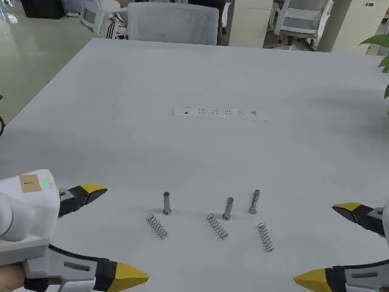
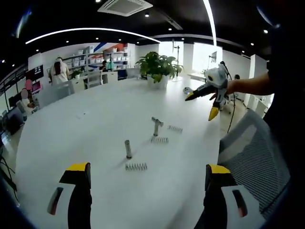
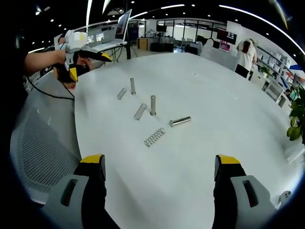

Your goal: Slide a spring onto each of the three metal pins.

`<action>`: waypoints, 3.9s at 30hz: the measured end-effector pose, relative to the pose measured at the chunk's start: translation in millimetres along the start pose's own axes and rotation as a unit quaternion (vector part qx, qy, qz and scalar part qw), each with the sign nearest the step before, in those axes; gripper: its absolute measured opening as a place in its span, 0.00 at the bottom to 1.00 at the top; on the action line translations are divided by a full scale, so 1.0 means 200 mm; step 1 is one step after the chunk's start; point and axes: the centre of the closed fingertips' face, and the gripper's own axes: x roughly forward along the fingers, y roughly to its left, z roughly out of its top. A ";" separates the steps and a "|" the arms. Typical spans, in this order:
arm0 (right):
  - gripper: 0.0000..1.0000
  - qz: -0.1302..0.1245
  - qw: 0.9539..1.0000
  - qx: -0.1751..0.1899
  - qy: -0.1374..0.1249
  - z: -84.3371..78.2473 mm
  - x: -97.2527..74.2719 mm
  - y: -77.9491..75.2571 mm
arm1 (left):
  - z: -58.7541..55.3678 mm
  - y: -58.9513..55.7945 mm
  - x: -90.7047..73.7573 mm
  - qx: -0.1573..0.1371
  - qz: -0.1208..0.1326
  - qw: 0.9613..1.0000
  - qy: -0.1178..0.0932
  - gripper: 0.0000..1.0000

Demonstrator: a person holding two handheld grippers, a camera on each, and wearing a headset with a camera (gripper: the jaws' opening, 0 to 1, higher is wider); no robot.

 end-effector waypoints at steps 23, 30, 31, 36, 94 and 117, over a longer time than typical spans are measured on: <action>0.89 -0.004 1.000 0.005 -0.013 0.01 -0.01 0.00 | 0.04 0.02 -0.03 -0.019 0.013 0.999 -0.029 0.98; 0.89 -0.007 1.000 0.009 -0.028 0.06 -0.01 -0.01 | 0.03 0.02 -0.01 -0.028 0.014 0.998 -0.048 0.98; 0.89 -0.007 1.000 0.009 -0.029 0.06 -0.01 -0.01 | 0.03 0.02 0.00 -0.029 0.014 0.998 -0.050 0.98; 0.89 -0.006 0.999 0.014 -0.032 0.07 -0.01 -0.01 | 0.00 0.01 0.02 -0.032 0.011 0.998 -0.044 0.98; 0.78 0.022 0.998 0.061 -0.001 0.01 0.02 -0.01 | -0.05 0.03 0.05 -0.040 -0.005 0.999 -0.022 0.91; 0.67 0.031 0.996 0.081 -0.001 0.10 0.07 -0.05 | -0.07 0.04 0.03 -0.045 -0.006 0.999 -0.018 0.86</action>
